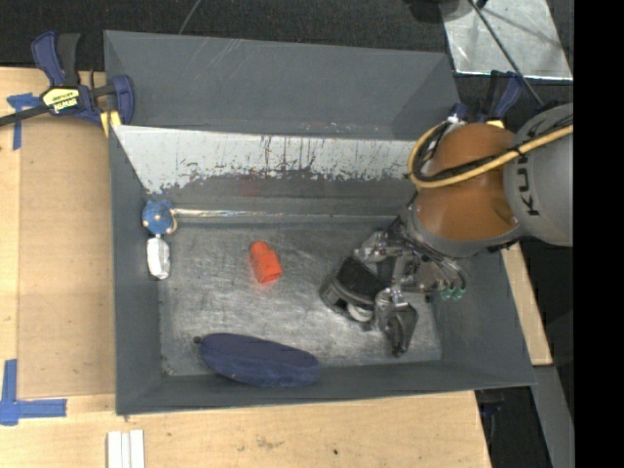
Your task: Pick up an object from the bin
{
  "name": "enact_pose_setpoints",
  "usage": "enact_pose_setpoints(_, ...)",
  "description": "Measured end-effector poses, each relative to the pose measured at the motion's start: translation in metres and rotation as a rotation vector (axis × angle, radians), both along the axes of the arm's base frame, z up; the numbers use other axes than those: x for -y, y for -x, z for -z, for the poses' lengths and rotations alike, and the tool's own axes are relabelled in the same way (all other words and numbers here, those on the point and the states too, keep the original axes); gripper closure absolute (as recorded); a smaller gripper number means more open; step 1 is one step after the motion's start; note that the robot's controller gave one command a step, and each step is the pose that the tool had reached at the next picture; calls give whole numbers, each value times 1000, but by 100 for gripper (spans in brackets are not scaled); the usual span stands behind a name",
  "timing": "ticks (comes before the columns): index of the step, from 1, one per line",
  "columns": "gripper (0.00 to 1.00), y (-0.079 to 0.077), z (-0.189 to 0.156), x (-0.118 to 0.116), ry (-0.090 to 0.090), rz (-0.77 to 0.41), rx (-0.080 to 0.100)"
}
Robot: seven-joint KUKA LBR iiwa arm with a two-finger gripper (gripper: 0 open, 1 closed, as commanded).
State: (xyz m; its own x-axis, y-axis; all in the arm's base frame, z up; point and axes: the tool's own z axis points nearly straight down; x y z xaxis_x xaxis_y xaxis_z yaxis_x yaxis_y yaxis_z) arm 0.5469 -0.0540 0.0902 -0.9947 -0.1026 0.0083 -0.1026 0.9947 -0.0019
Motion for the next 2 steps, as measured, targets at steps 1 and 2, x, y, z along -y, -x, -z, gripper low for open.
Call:
enact_pose_setpoints(1,100,-2,-38,-6,-2,87,10)
enact_pose_setpoints(2,100,6,-141,5,-1,63,13)
